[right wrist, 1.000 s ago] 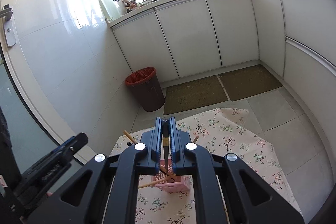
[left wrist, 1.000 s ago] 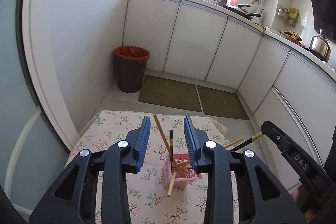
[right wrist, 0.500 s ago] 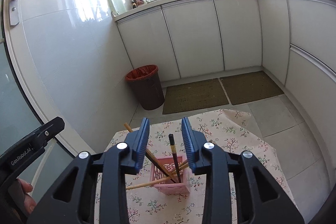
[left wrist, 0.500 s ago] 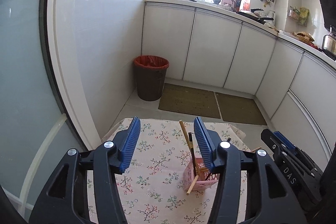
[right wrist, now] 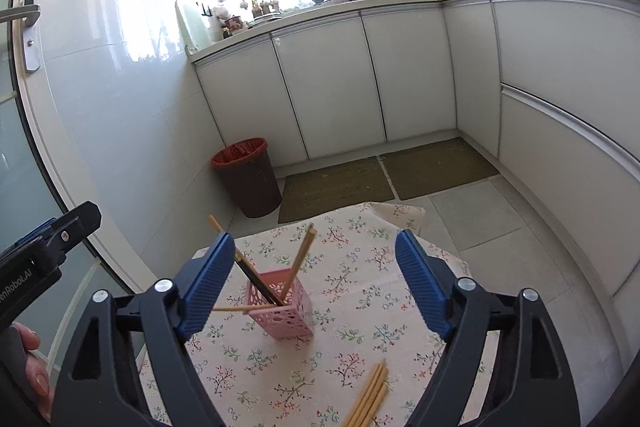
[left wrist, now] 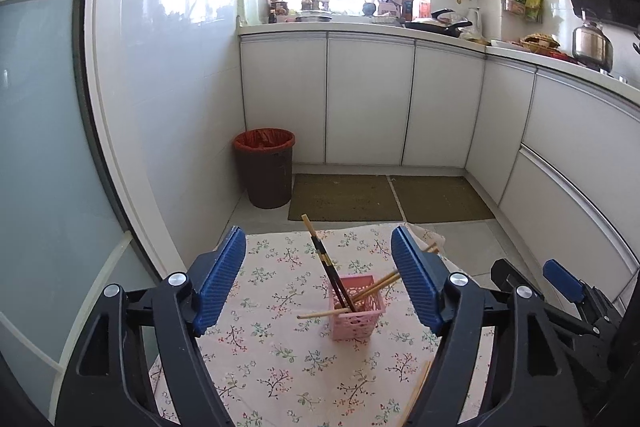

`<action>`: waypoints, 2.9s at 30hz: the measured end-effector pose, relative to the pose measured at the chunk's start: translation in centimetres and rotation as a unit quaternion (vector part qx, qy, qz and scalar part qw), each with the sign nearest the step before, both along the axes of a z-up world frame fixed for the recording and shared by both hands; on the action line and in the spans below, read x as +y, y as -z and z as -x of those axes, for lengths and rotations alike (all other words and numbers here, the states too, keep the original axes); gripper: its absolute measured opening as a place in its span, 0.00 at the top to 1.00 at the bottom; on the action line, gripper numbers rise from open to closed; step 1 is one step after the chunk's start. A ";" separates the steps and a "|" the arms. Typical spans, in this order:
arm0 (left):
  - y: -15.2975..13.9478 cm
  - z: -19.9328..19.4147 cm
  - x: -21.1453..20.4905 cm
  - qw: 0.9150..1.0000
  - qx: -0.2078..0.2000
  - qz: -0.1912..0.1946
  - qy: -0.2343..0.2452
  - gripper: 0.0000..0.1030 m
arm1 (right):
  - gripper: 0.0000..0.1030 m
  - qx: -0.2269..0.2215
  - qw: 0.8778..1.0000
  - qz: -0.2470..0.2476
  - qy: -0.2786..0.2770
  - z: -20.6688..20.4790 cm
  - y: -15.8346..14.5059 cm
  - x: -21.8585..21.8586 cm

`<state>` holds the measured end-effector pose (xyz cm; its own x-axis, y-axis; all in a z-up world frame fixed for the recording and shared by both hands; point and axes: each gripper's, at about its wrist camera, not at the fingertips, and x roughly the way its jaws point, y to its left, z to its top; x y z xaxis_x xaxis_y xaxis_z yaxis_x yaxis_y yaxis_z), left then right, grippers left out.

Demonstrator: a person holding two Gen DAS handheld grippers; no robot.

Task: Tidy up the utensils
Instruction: 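Move both grippers back to the pile and grasp a wooden chopstick with the left gripper, then grasp another wooden chopstick with the right gripper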

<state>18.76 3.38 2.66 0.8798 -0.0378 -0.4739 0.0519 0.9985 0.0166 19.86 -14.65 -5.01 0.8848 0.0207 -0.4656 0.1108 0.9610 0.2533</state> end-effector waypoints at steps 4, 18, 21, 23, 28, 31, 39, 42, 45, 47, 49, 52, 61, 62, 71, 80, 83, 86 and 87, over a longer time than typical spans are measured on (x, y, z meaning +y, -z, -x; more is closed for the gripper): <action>1.6 0.7 -2.1 1.000 0.013 -0.022 0.016 0.23 | 0.07 0.051 0.998 -0.009 0.028 1.4 2.8 -2.5; 12.0 -2.8 -9.8 0.983 0.139 -0.090 0.081 0.21 | 0.07 0.226 0.965 -0.079 0.105 3.4 11.9 -11.8; 14.3 -3.2 -11.6 0.976 0.162 -0.108 0.096 0.20 | 0.07 0.235 0.961 -0.093 0.112 3.4 12.5 -12.8; 15.9 -3.8 -12.7 0.970 0.180 -0.124 0.106 0.20 | 0.07 0.246 0.957 -0.101 0.115 3.2 13.1 -13.3; 20.6 -5.5 -14.2 0.952 0.240 -0.148 0.121 0.17 | 0.07 0.274 0.946 -0.120 0.123 3.1 14.6 -14.2; 23.0 -6.5 -14.5 0.940 0.275 -0.155 0.128 0.18 | 0.07 0.288 0.941 -0.131 0.123 2.9 15.3 -14.4; 27.0 -8.6 -13.8 0.908 0.381 -0.101 0.145 0.46 | 0.07 0.304 0.935 -0.135 0.120 2.6 15.9 -14.4; 27.6 -9.2 -13.1 0.901 0.403 -0.071 0.144 0.56 | 0.07 0.310 0.934 -0.137 0.116 2.4 16.1 -14.3; 28.2 -9.7 -12.5 0.891 0.427 -0.036 0.148 0.64 | 0.07 0.315 0.933 -0.138 0.110 2.3 16.4 -14.1; 28.7 -10.1 -12.2 0.884 0.442 -0.012 0.150 0.66 | 0.07 0.317 0.932 -0.137 0.108 2.3 16.5 -14.0; 28.8 -10.4 -12.0 0.884 0.444 -0.005 0.147 0.65 | 0.07 0.317 0.932 -0.137 0.110 2.3 16.5 -14.0; 28.8 -10.6 -12.0 0.885 0.442 -0.006 0.146 0.66 | 0.07 0.319 0.931 -0.139 0.111 2.3 16.6 -14.0; 28.9 -10.2 -12.8 0.885 0.440 -0.034 0.151 0.87 | 0.07 0.321 0.930 -0.141 0.112 2.2 16.7 -14.1; 28.8 -10.0 -13.2 0.886 0.435 -0.047 0.156 0.87 | 0.07 0.322 0.930 -0.140 0.112 2.2 16.8 -14.1; 28.8 -8.9 -13.4 0.894 0.410 -0.054 0.171 0.93 | 0.07 0.329 0.929 -0.135 0.101 1.6 17.2 -13.2; 24.1 -6.9 -8.9 0.910 0.379 -0.007 0.166 0.94 | 0.07 0.360 0.912 -0.190 0.056 -1.1 19.7 -10.3; 22.3 -5.7 -7.7 0.916 0.363 0.002 0.171 0.94 | 0.15 0.372 0.903 -0.209 0.049 -2.6 20.9 -9.0; 20.9 -4.9 -6.7 0.920 0.351 0.010 0.172 0.94 | 0.27 0.373 0.901 -0.215 0.049 -3.9 21.5 -8.2; 20.4 -4.6 -6.2 0.922 0.347 0.012 0.173 0.94 | 0.31 0.376 0.900 -0.216 0.048 -4.2 21.6 -7.9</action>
<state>23.34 -2.81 -17.75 0.2991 -0.2772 -0.9131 0.3568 0.9199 -0.1624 24.07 -22.56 -26.65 0.3306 0.2845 -0.8999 0.4838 0.7676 0.4204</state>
